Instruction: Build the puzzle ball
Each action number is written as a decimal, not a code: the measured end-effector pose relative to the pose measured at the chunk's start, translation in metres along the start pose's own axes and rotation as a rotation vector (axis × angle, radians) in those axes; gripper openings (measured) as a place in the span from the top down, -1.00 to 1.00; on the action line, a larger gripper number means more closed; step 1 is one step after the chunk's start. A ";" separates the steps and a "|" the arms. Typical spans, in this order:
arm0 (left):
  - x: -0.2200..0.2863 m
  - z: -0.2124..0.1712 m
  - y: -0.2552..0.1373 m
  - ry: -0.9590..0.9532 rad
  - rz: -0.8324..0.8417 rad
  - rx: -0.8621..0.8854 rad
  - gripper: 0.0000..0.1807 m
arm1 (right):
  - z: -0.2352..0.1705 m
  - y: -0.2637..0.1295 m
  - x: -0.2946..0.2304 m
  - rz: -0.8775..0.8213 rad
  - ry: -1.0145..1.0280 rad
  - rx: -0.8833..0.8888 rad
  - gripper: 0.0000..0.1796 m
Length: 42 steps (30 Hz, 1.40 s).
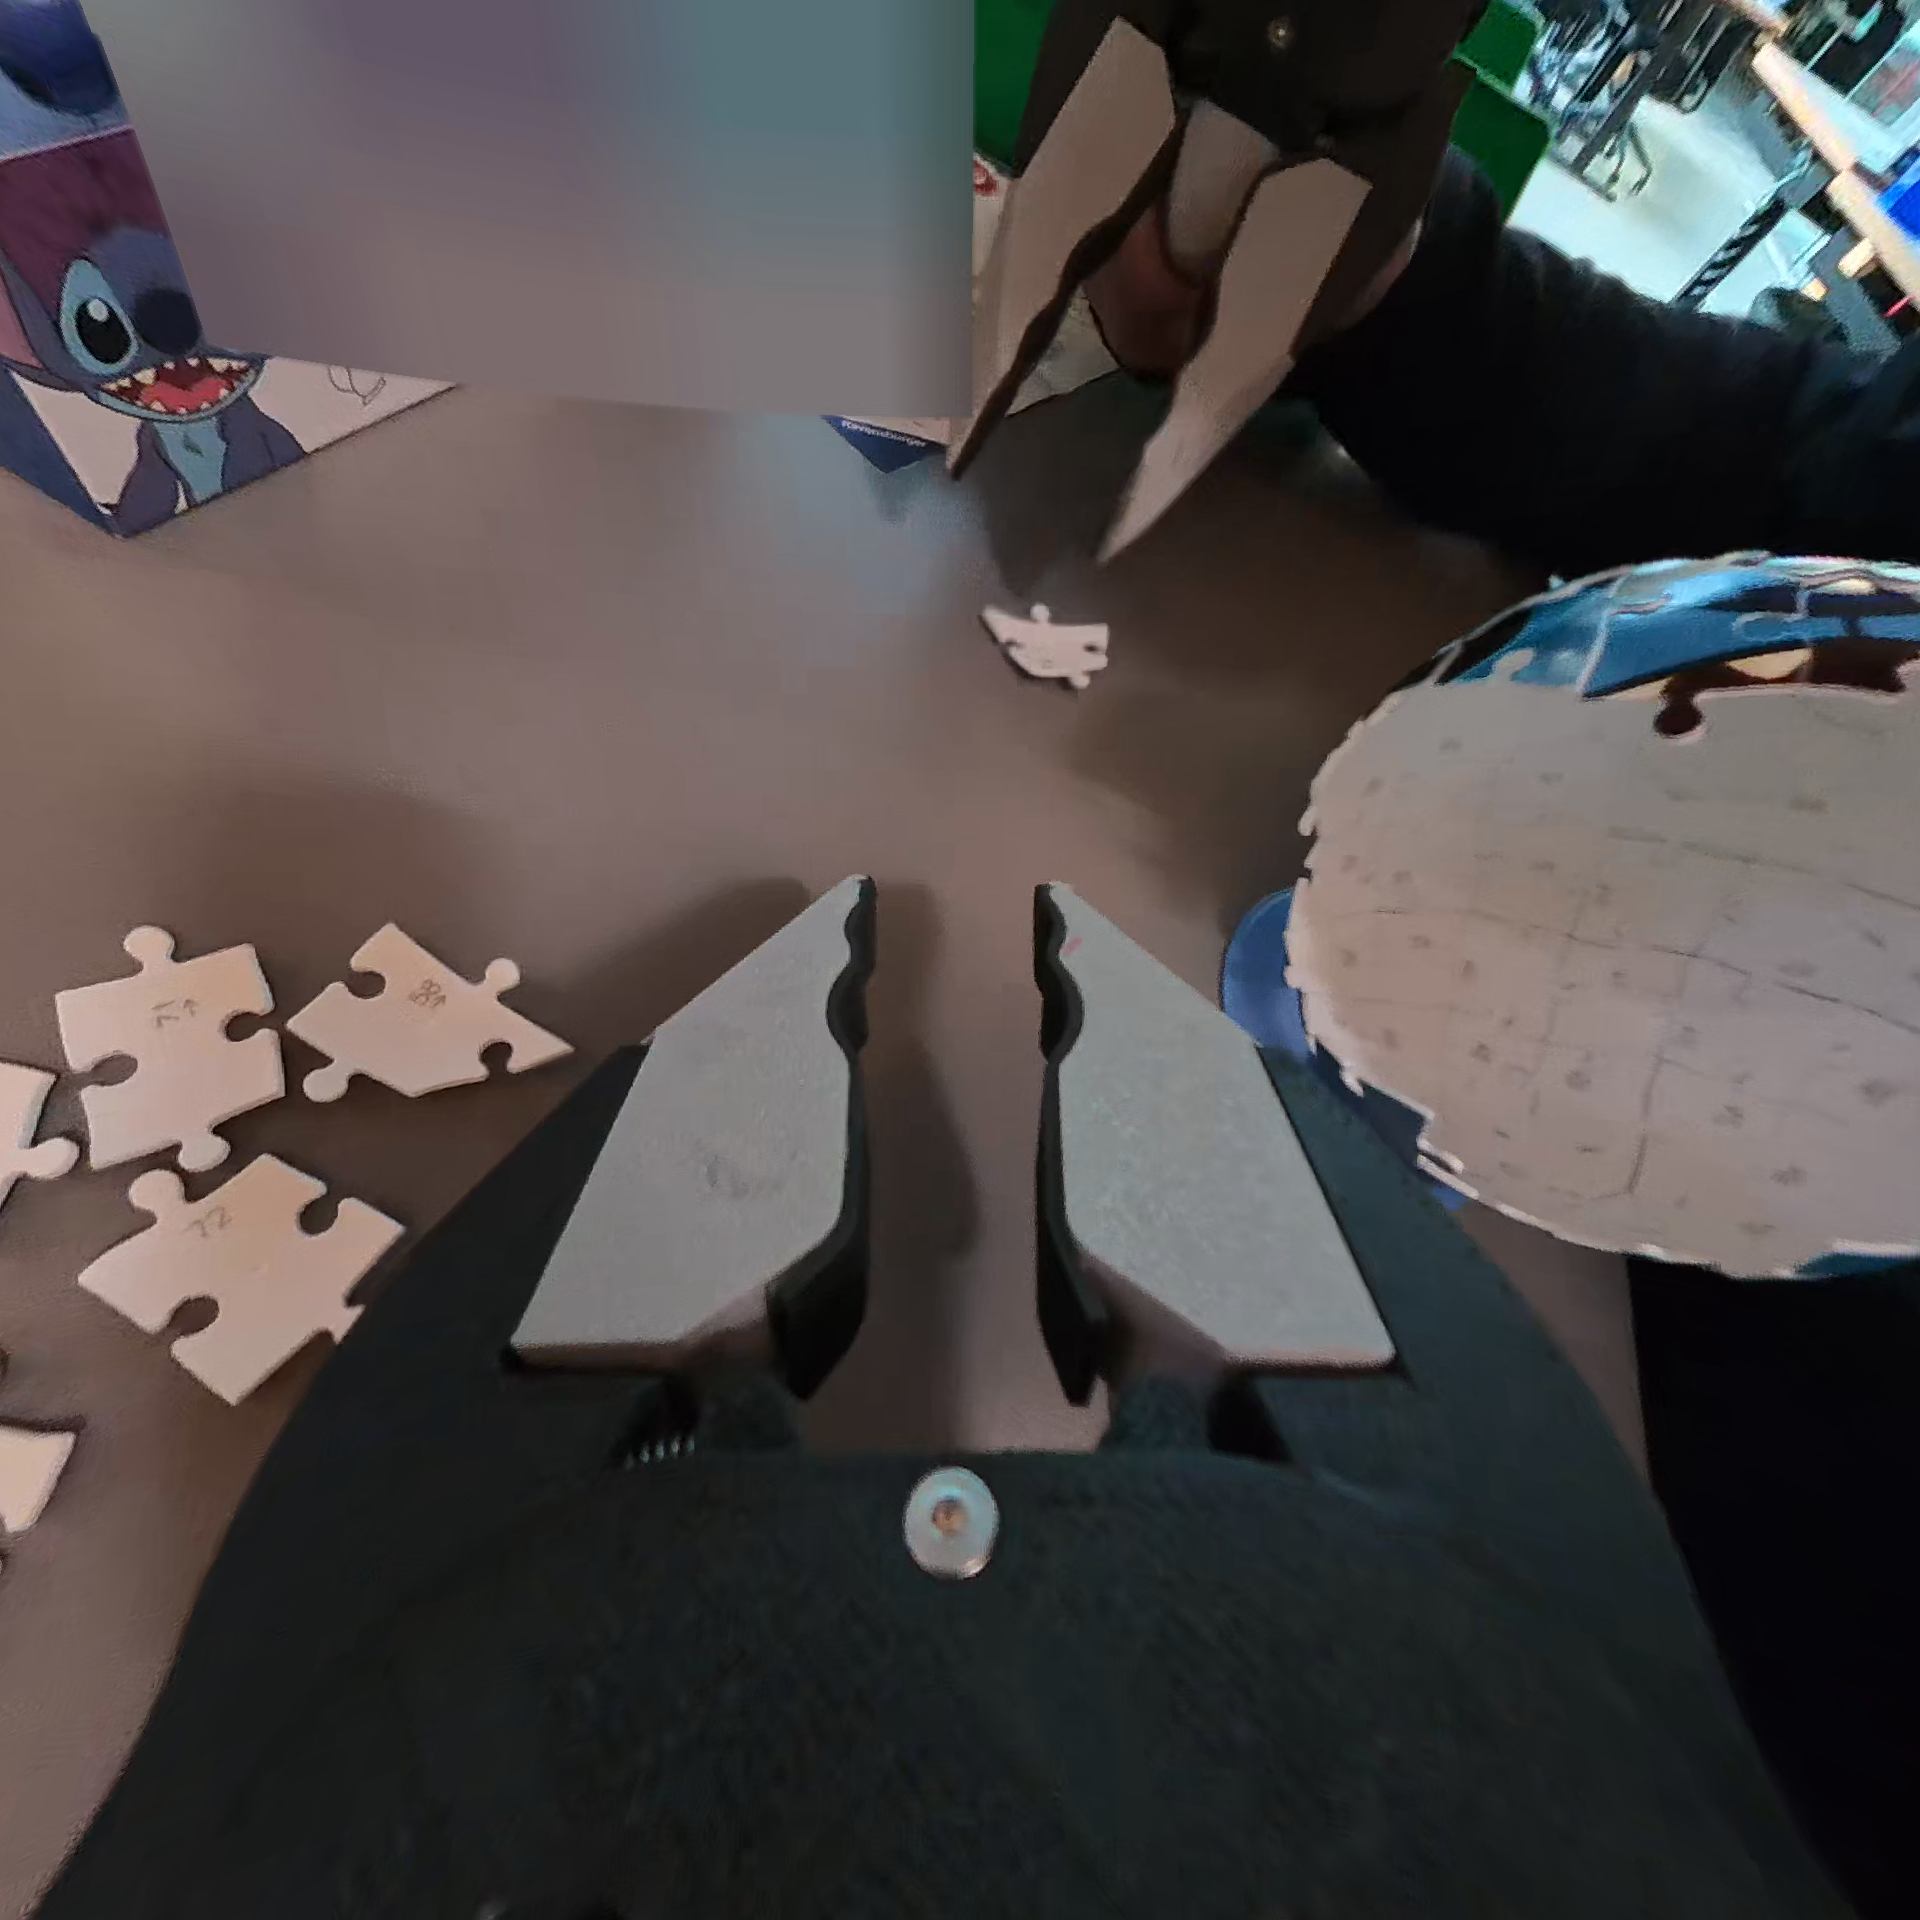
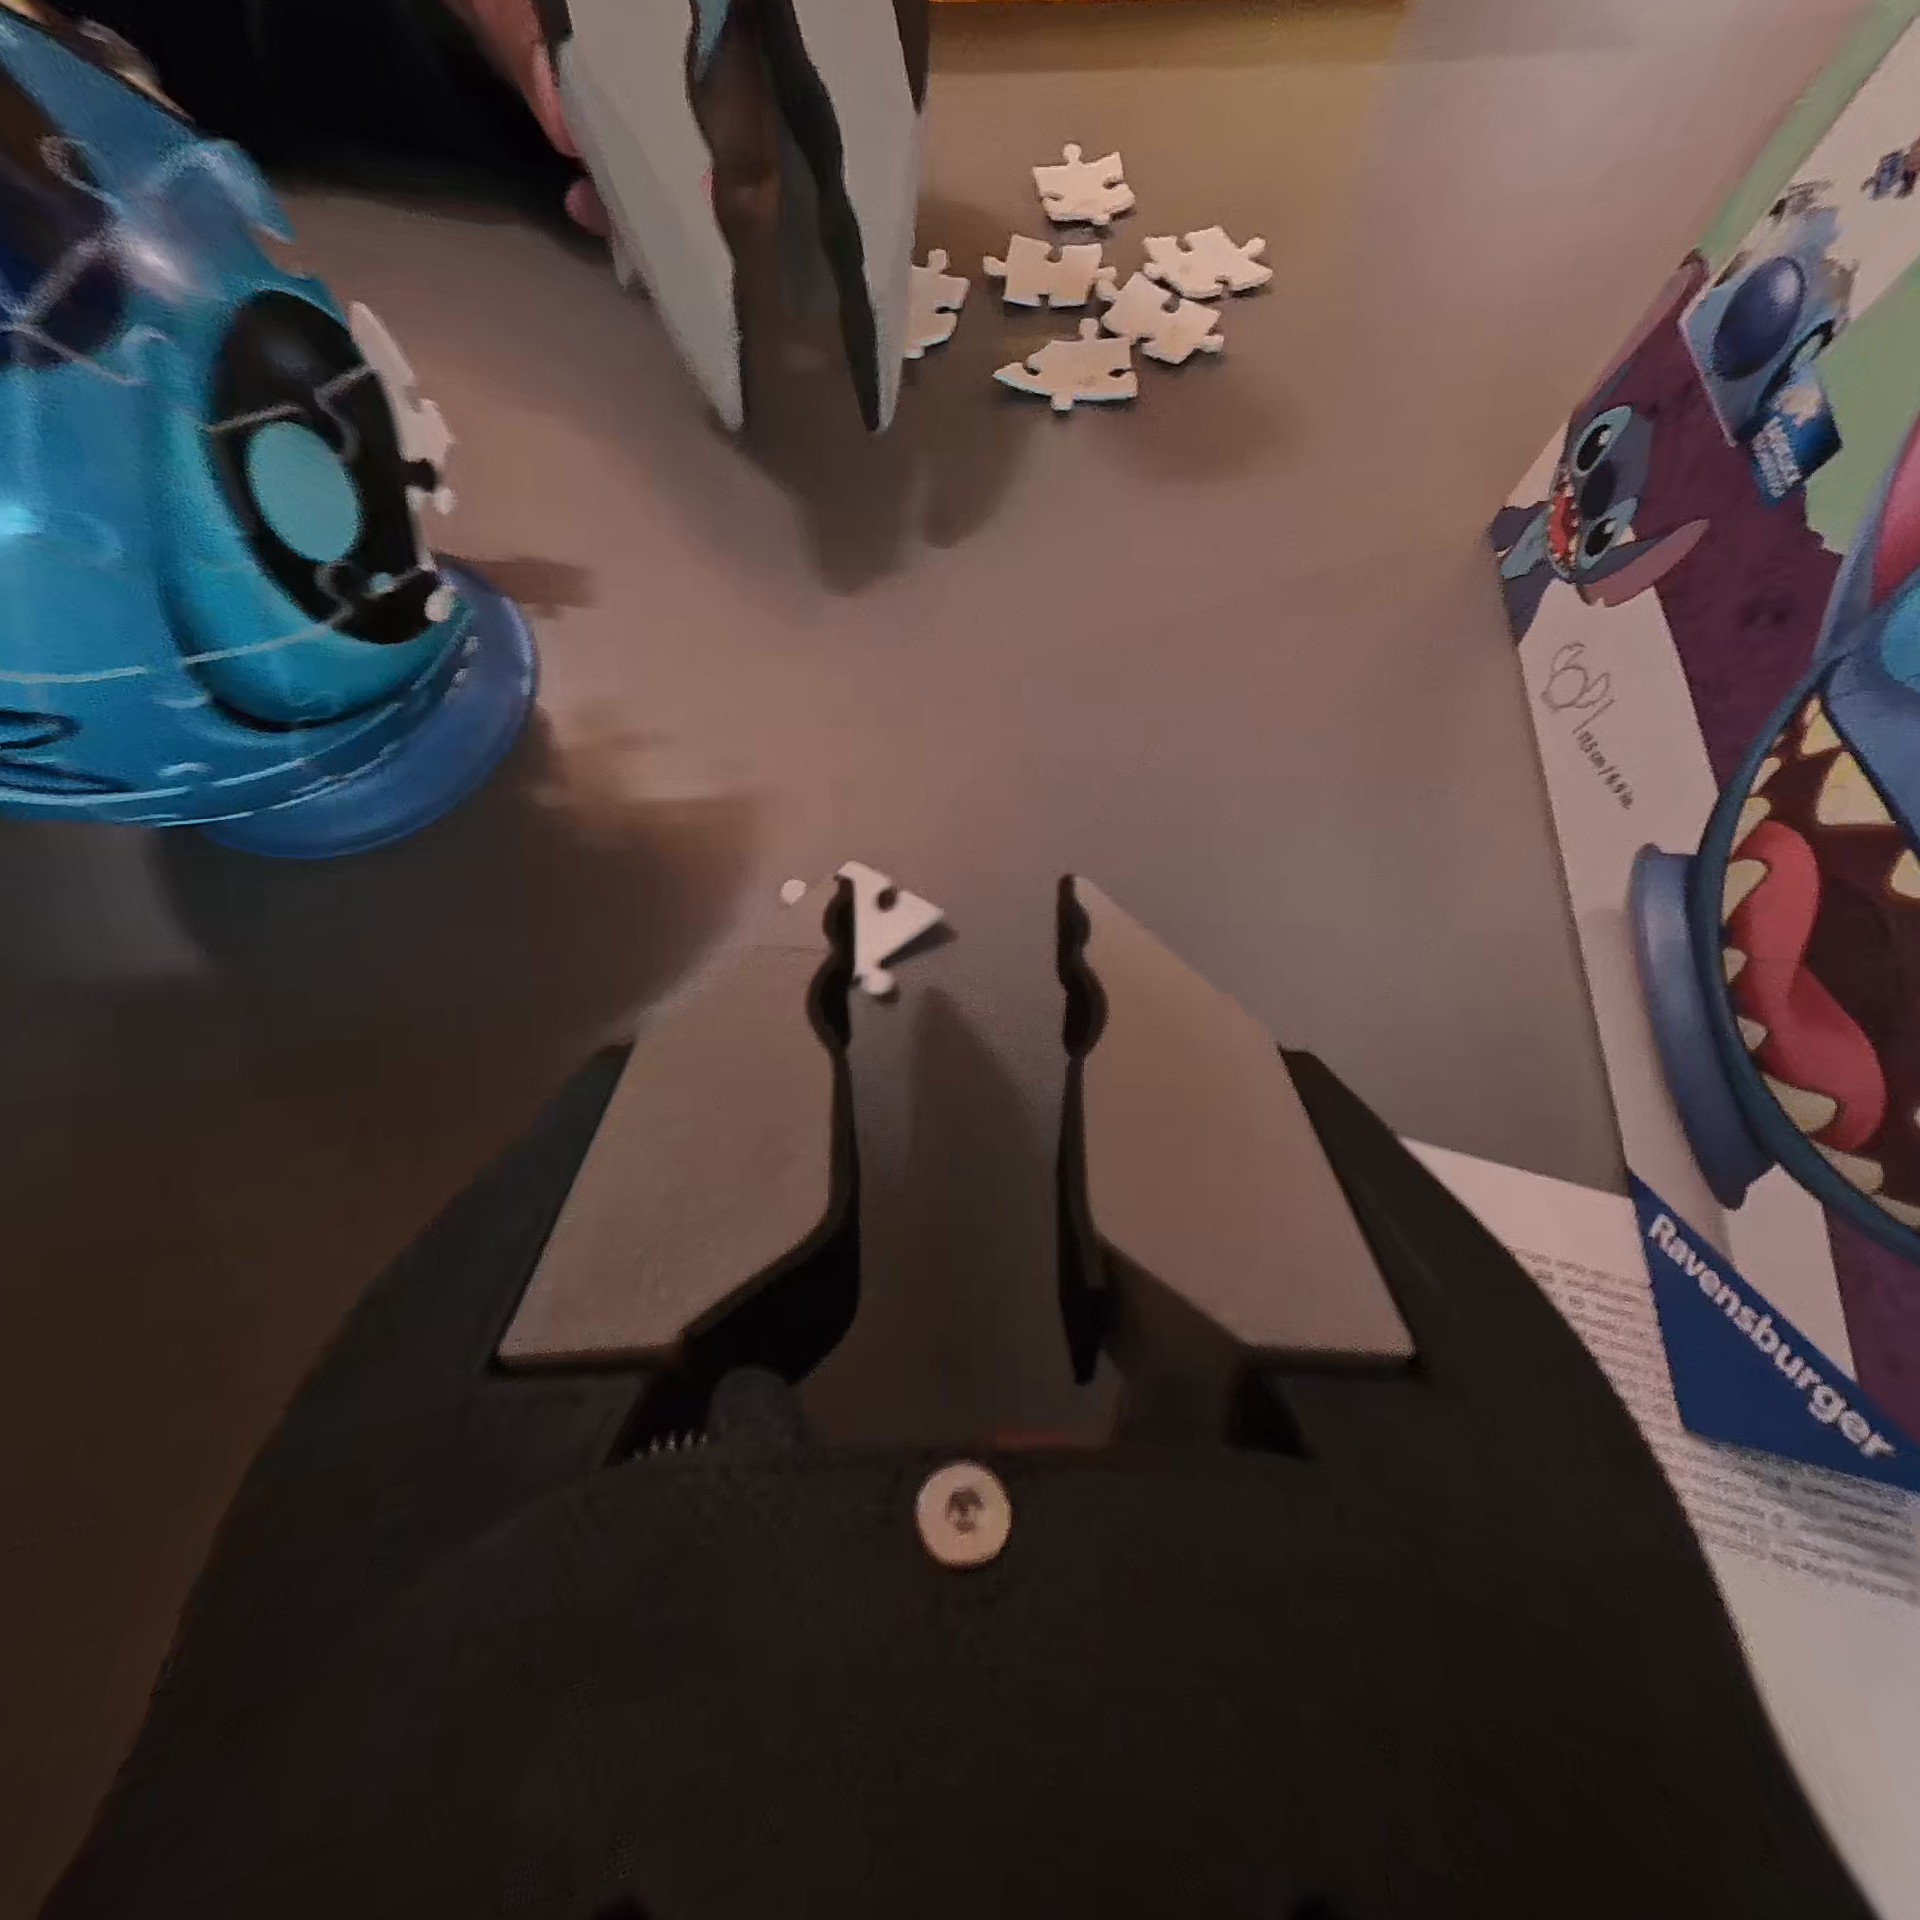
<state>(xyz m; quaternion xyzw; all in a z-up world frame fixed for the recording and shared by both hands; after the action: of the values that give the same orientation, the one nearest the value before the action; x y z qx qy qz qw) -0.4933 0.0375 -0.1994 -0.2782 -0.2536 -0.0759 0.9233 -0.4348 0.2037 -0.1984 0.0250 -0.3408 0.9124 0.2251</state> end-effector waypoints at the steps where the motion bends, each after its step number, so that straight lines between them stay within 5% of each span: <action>1: -0.001 0.000 -0.002 -0.016 -0.006 0.004 0.69 | 0.001 -0.004 -0.004 0.017 0.002 0.010 0.57; 7: -0.004 -0.003 -0.009 -0.053 -0.011 0.012 0.69 | -0.017 0.015 -0.024 0.116 -0.063 -0.064 0.33; 10: -0.008 -0.010 -0.010 -0.008 0.049 -0.033 0.69 | -0.009 0.023 -0.028 0.101 -0.137 -0.049 0.70; 19: -0.007 -0.010 -0.006 -0.029 0.019 -0.056 0.69 | -0.001 0.032 -0.019 -0.031 -0.149 -0.073 0.71; 25: -0.008 0.011 0.015 -0.217 -0.026 0.005 0.67 | 0.023 0.033 -0.002 -0.132 -0.137 0.039 0.72; 30: 0.004 0.034 0.020 -0.402 -0.266 0.099 0.63 | 0.041 0.038 -0.003 -0.189 -0.216 0.054 0.72; 35: -0.003 0.035 0.024 -0.493 -0.306 0.097 0.63 | 0.056 0.045 -0.001 -0.208 -0.252 0.095 0.72; 42: -0.005 0.037 0.018 -0.489 -0.310 0.148 0.98 | 0.077 0.059 0.003 -0.222 -0.323 0.129 0.71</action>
<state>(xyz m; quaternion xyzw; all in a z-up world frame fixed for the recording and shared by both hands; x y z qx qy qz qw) -0.5078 0.0732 -0.1841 -0.1782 -0.5128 -0.1283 0.8300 -0.4707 0.1170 -0.1749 0.2227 -0.3086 0.8861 0.2645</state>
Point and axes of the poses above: each gripper's, where its closed fingertips meet, y out along the fingers, z out of its top, x = y × z across the jaws, the point moved 4 cm from there along -y, back along the fingers, and after that the axes turned 14 degrees about -y, right-handed, at the moved point
